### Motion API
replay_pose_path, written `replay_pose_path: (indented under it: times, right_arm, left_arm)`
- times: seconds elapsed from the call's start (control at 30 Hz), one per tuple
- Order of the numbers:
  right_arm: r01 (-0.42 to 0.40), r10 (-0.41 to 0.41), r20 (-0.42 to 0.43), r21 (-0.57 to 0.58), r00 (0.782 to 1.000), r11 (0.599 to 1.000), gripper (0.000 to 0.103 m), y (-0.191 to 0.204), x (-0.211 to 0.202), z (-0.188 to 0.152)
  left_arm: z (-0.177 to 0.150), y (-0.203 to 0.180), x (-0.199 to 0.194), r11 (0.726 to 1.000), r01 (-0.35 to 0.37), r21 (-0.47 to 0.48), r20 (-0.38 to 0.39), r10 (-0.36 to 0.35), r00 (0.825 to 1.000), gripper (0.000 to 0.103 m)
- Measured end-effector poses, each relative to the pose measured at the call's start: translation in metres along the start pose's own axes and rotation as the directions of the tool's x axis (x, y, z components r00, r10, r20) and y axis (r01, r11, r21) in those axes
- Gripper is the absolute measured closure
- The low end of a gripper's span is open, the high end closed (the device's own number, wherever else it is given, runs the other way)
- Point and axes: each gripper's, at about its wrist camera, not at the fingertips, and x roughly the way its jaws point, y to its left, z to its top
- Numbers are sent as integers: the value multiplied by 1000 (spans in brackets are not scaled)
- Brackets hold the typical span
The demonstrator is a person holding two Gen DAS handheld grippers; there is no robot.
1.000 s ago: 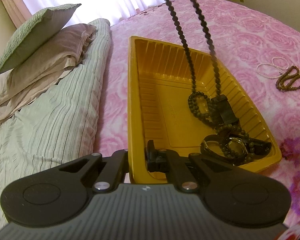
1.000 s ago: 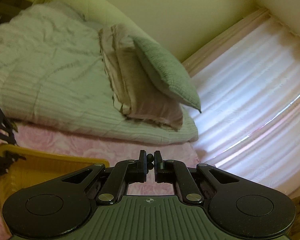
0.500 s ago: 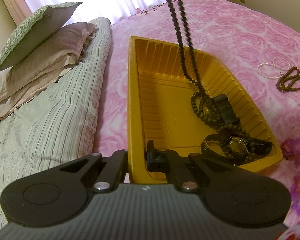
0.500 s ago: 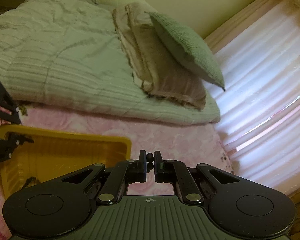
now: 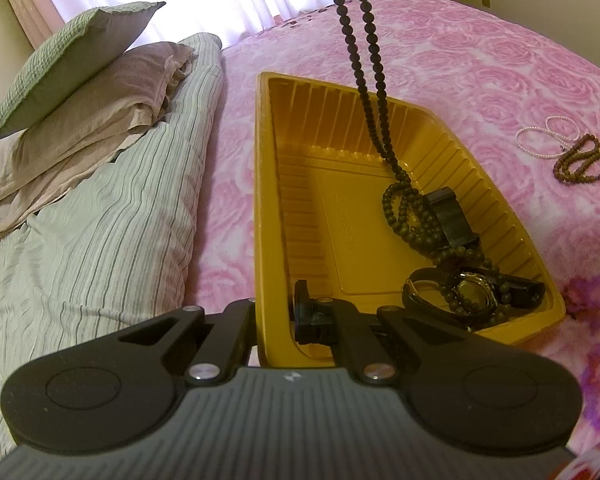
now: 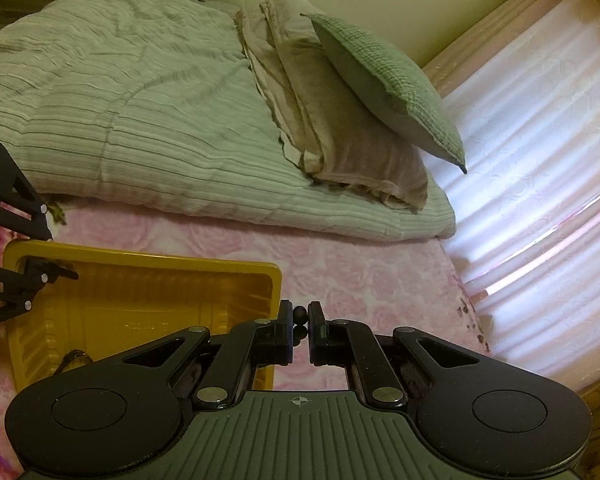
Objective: Organize jewelry
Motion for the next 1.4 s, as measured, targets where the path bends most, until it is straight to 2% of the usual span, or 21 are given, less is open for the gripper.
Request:
replay_pose_path:
  times: [0.17,0.33,0.5,0.63,0.8,0.9,1.0,1.03,1.13,1.27,1.4]
  right_arm:
    - [-9,9,3,2,1000,1000,96,2,1,-3]
    - [14,-16,50,46,999,999,96,-8,-9,-10]
    - [48,-63,79,175,995,983,96,-27,-30,-30]
    - [51,-75,61,328,995,943,96,-33,-46,-65]
    - [45,-65,21,521,998,852,96,-21,-61,-123]
    - [51,-65,-1,626,998,778,95,-8,-71,-159]
    - [73,-71,-33,729,997,681,93,7,-82,-198]
    - [84,-77,-44,756,996,650,87,10,-85,-211]
    - [135,-92,-100,826,991,547,61,27,-95,-251]
    - [200,-86,-181,876,980,439,59,44,-102,-296]
    - [253,-76,-242,896,967,365,59,57,-106,-328]
  left_arm:
    - [0,0,1,1000,1,-3,-1,-1,1000,100]
    - [0,1,1,1000,2,-4,-3,-2,1000,100]
    - [-1,1,1,1000,2,-5,-3,-2,1000,100]
    - [-1,1,1,1000,2,-5,-3,-2,1000,100]
    - [-1,1,1,1000,0,-5,-3,0,1000,100]
    - [-1,2,1,1000,-1,-6,-3,1,1000,100]
    - [-2,2,1,1000,-3,-7,-3,3,1000,100]
    - [-2,2,0,1000,-4,-8,-3,4,1000,100]
    - [-2,0,-1,1000,-8,-6,-2,8,1000,100]
    - [-2,-1,-2,1000,-12,-3,-1,12,1000,100]
    - [-2,-2,-2,1000,-12,-4,-2,12,1000,100]
